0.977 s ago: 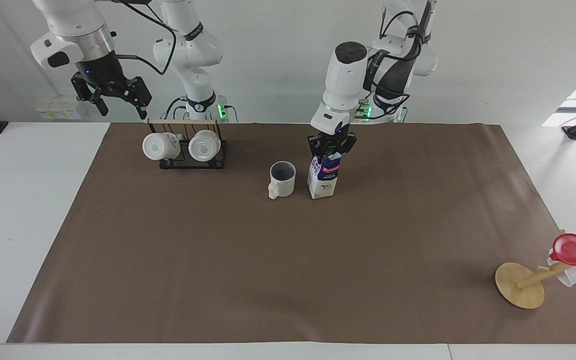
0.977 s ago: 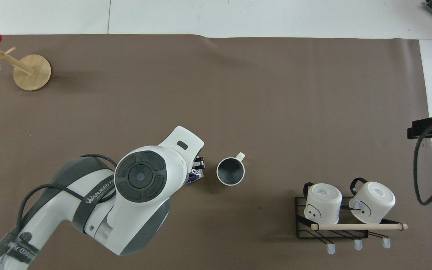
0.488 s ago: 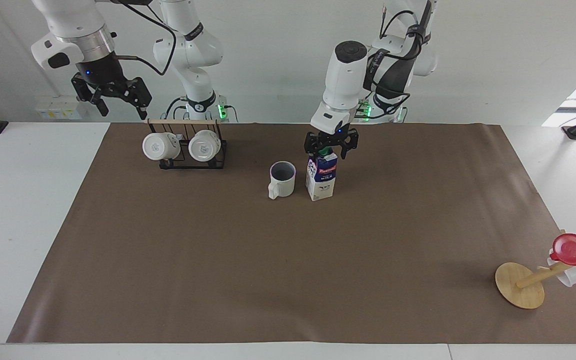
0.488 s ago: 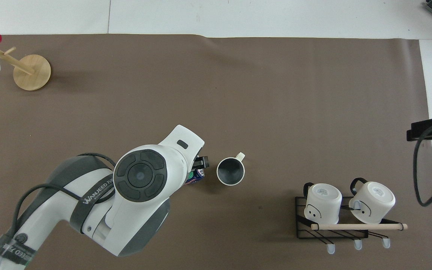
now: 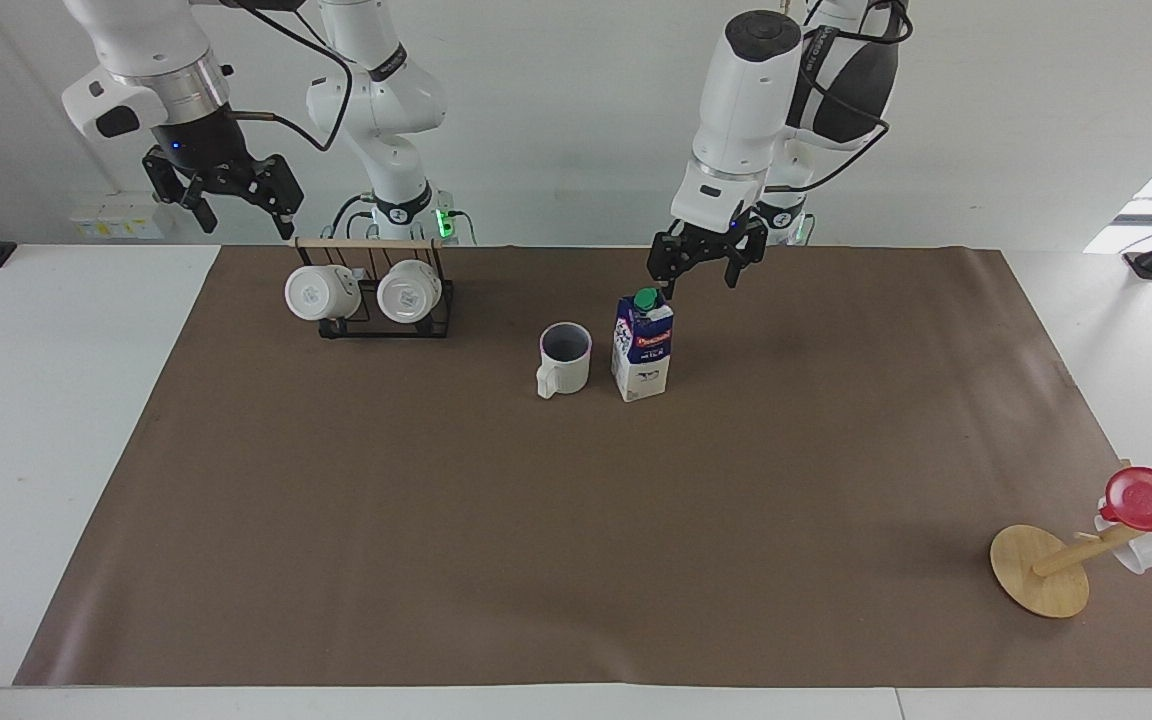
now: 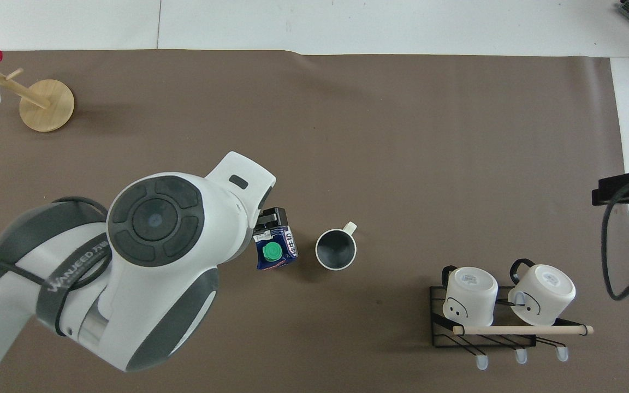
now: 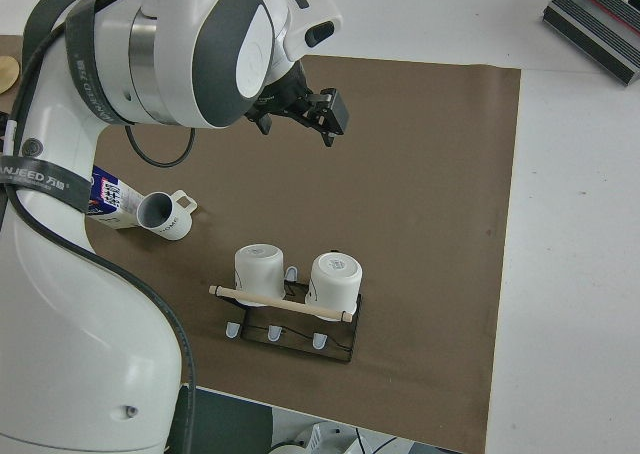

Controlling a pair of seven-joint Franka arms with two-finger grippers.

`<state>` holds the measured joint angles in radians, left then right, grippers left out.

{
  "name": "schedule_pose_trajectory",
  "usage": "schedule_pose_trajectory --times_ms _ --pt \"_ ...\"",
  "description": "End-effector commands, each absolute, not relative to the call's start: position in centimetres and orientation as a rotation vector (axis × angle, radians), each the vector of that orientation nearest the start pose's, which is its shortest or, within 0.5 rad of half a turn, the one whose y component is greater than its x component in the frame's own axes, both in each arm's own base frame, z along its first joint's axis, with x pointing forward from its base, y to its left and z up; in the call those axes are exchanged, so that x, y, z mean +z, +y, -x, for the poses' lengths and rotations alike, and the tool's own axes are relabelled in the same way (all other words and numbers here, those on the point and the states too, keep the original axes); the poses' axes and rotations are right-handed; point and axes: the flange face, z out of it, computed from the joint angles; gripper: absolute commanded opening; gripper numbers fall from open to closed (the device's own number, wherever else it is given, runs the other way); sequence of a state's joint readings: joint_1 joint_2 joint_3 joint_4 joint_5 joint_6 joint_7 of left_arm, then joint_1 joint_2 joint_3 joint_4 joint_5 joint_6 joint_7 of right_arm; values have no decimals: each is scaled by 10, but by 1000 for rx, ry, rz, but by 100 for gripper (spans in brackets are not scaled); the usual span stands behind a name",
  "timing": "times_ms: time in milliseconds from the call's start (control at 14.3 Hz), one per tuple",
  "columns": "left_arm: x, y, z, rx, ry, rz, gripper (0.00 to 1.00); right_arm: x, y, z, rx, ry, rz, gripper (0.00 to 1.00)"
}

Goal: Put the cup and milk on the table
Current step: 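Lower the carton onto the table and open the left gripper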

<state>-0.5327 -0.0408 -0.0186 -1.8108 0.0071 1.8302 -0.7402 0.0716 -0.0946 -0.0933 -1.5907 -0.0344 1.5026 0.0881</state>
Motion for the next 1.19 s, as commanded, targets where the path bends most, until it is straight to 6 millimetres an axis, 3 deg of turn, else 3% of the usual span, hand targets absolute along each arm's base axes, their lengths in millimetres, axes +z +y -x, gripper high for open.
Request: schedule_pose_trajectory --times_ms 0,209,419,698,837,1116 --pt "578 -252 -487 -81 -142 3158 100 659 -22 -515 4 151 3176 100" --pt "608 -205 -513 -112 -45 3160 100 658 -21 -515 7 154 3167 100" --pt "621 -158 -530 -150 11 3151 100 657 -21 -518 8 154 3148 100" --pt "633 -116 -536 -128 37 3137 100 658 -42 -517 5 219 3107 100" --pt "632 -97 -536 -90 116 3130 100 657 -40 -518 8 210 3122 100" --pt "643 -71 -532 -38 84 3129 100 663 -39 -526 -11 188 3157 100"
